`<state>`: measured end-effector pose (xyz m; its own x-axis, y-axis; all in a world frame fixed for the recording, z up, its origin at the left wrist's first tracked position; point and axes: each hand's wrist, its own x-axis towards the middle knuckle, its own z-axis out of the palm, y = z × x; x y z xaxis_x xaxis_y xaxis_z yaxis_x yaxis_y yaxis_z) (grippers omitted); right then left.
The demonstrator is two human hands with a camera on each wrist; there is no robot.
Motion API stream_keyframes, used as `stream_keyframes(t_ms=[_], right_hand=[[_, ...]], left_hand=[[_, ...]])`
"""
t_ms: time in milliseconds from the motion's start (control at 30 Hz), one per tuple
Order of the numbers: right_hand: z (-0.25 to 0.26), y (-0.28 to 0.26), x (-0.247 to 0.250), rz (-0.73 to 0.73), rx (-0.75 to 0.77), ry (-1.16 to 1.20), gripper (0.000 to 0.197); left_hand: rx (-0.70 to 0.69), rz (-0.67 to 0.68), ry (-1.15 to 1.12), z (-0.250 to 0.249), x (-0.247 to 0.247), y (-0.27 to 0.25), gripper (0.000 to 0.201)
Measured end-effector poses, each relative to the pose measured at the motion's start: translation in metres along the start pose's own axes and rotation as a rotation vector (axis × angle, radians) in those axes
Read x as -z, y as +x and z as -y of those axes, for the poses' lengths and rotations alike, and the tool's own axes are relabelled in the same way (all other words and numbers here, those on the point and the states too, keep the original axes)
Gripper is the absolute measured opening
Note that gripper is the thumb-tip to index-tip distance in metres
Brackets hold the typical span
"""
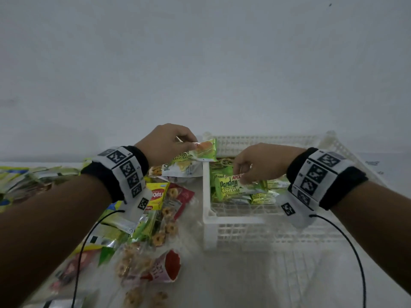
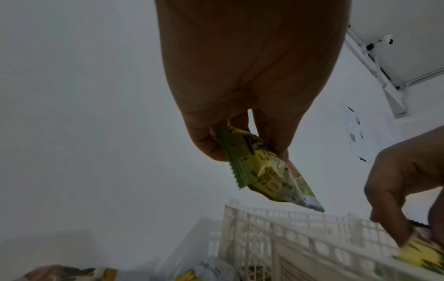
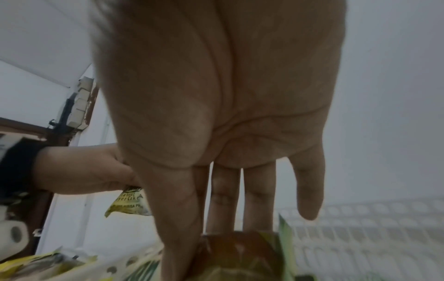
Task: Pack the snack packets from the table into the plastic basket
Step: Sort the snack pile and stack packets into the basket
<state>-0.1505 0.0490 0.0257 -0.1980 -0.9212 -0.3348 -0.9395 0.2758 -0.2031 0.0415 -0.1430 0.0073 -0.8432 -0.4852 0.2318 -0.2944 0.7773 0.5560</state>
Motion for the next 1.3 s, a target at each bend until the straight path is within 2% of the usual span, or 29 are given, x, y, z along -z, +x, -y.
stream_keyframes(t_ms=[100,267,533,933,1133,1233,1300], right_hand=[[-0.008,0.009,0.002,0.082,0.017,-0.052,0.019],[-0.012,0.024,0.007,0.127,0.119,-0.131,0.015],[-0.016,0.045,-0.012,0.256,0.249,-0.106,0.012],[-0.011,0.041,-0.039,0.171,0.356,-0.261,0.007],[-0.002,0.033,-0.047,0.113,0.350,-0.470,0.030],[0.006,0.031,-0.049,0.112,0.327,-0.633,0.047],[0.013,0.030,-0.050,0.124,0.305,-0.723,0.051]], left_hand=[[0.016,0.013,0.009,-0.003,-0.005,0.008,0.013],[0.060,0.020,0.002,-0.014,-0.014,0.023,0.013],[0.062,0.015,0.019,-0.025,-0.027,0.034,0.015],[0.097,0.002,-0.017,-0.010,-0.039,0.032,0.010],[0.081,-0.005,-0.043,-0.005,-0.042,0.031,0.011],[0.074,-0.013,-0.058,-0.004,-0.041,0.029,0.011],[0.068,-0.015,-0.061,-0.003,-0.040,0.028,0.013]])
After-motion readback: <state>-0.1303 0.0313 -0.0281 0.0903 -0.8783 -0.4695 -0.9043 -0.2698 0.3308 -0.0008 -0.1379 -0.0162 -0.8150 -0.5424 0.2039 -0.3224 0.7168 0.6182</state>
